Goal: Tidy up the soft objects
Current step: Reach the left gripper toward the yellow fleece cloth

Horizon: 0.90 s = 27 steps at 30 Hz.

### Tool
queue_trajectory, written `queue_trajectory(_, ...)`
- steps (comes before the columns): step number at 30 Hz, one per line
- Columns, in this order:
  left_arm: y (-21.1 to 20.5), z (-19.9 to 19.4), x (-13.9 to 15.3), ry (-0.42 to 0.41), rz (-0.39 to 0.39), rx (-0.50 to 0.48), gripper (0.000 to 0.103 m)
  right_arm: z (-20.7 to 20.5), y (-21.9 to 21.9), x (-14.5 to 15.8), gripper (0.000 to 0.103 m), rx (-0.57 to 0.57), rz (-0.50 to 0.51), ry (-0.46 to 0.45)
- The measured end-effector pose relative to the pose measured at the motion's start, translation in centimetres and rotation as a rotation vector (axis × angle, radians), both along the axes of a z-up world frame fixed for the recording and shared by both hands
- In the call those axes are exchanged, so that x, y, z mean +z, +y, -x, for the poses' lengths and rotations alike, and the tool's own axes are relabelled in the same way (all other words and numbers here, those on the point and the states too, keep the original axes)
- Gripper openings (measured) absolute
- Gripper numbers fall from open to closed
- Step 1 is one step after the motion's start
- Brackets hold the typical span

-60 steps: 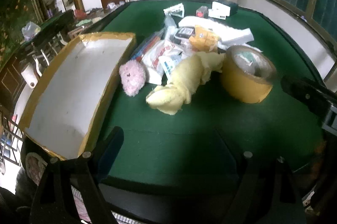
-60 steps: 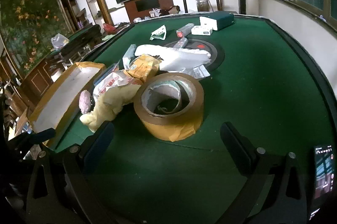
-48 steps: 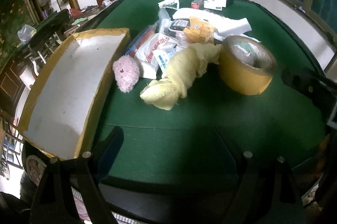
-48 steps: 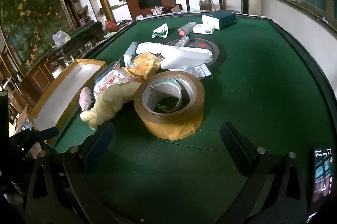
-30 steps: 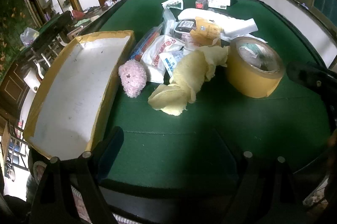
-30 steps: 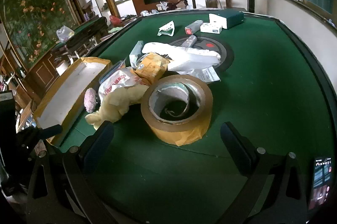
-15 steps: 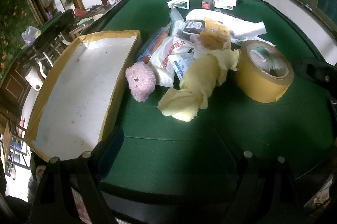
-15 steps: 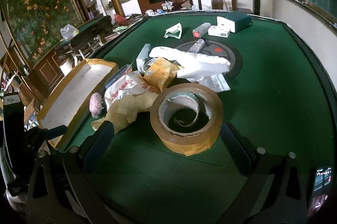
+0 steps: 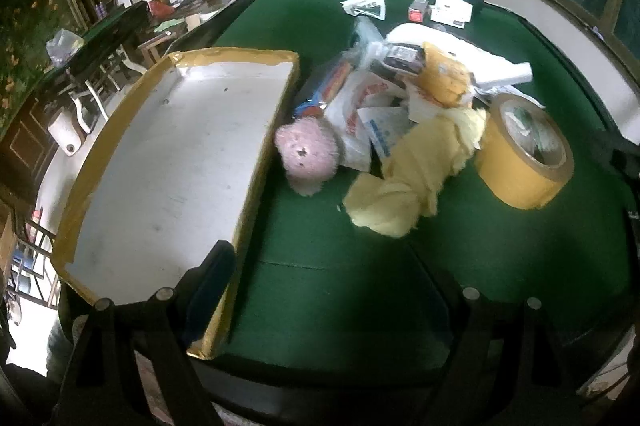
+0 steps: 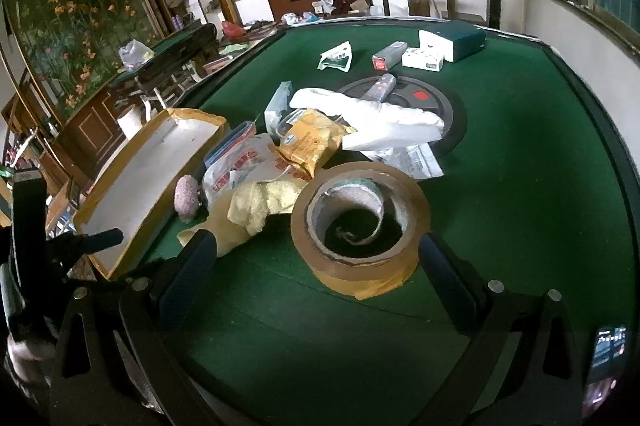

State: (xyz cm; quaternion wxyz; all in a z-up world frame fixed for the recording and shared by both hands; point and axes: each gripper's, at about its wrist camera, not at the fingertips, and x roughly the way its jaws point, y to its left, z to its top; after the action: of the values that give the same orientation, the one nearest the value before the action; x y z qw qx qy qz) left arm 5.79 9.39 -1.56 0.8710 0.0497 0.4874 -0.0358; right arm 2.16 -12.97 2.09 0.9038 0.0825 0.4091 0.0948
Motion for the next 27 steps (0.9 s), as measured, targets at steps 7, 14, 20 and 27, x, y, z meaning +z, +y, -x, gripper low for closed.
queue_trajectory(7, -0.7, -1.2, 0.9, 0.004, 0.044, -0.059, 0.085, -0.1, -1.1, -0.2, 0.102, -0.010, -0.025, 0.003)
queue_trajectory(14, -4.3, -3.1, 0.3, 0.010, -0.023, -0.170, 0.085, -0.2, -2.6, -0.6, 0.102, -0.026, -0.043, 0.014)
queue_trajectory(20, -6.0, -3.6, -0.5, 0.007, -0.104, -0.199, 0.085, -0.2, -3.7, -0.7, 0.102, -0.049, -0.044, 0.024)
queue_trajectory(27, -6.3, -3.8, -1.1, 0.006, -0.134, -0.213, 0.085, 0.1, -4.2, -0.5, 0.102, -0.059, -0.044, 0.024)
